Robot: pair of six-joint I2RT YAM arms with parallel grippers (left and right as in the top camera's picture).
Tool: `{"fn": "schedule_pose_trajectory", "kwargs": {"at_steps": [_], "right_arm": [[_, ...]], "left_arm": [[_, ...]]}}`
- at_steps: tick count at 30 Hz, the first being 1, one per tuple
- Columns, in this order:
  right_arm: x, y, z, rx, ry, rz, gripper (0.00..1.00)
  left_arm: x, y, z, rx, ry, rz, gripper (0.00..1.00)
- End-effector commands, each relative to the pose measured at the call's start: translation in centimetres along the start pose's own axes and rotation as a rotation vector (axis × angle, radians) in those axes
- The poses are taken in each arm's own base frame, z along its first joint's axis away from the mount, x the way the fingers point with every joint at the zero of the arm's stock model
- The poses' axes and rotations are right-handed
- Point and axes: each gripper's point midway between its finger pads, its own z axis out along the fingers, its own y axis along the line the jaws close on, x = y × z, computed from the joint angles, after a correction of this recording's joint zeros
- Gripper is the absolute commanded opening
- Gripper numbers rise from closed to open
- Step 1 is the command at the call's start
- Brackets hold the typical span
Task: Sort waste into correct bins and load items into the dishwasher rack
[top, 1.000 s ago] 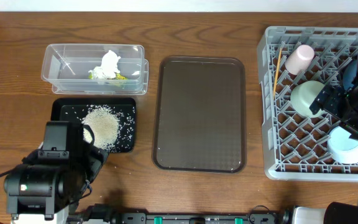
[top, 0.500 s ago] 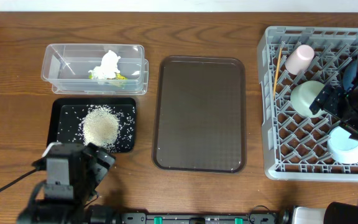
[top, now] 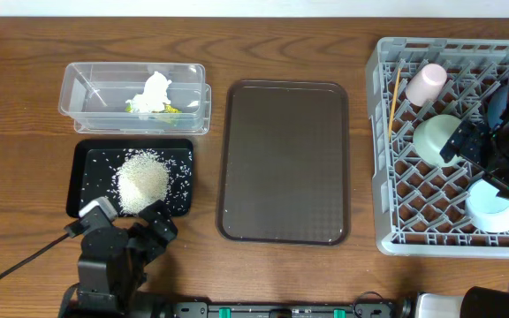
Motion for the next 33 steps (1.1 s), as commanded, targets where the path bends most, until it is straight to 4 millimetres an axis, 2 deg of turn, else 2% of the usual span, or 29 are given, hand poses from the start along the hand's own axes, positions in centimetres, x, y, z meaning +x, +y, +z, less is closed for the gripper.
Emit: {"fn": "schedule_pose_trajectory", "kwargs": {"at_steps": [1, 9, 18, 21, 26, 33], "right_arm": [[-0.1, -0.2, -0.3, -0.006, -0.011, 0.027, 0.99], [-0.1, -0.2, -0.3, -0.006, -0.011, 0.027, 0.99], [-0.1, -0.2, -0.3, -0.006, -0.011, 0.027, 0.99], [-0.1, -0.2, -0.3, -0.006, -0.011, 0.027, 0.99], [-0.1, -0.2, -0.3, -0.006, -0.011, 0.026, 0.99], [-0.1, -0.2, -0.3, -0.006, -0.011, 0.027, 0.99]], "left_arm": [[0.7, 0.7, 1.1, -0.013, 0.004, 0.056, 0.98], [0.5, 0.5, 3.3, 0.081, -0.111, 0.041, 0.98], [1.4, 2.9, 5.5, 0.046, -0.155, -0.001, 0.98], [0.8, 2.6, 5.8, 0.074, -0.196, -0.005, 0.98], [-0.3, 1.0, 5.9, 0.154, -0.271, 0.108, 0.98], [-0.6, 0.7, 6.9, 0.177, -0.330, 0.191, 0.98]]}}
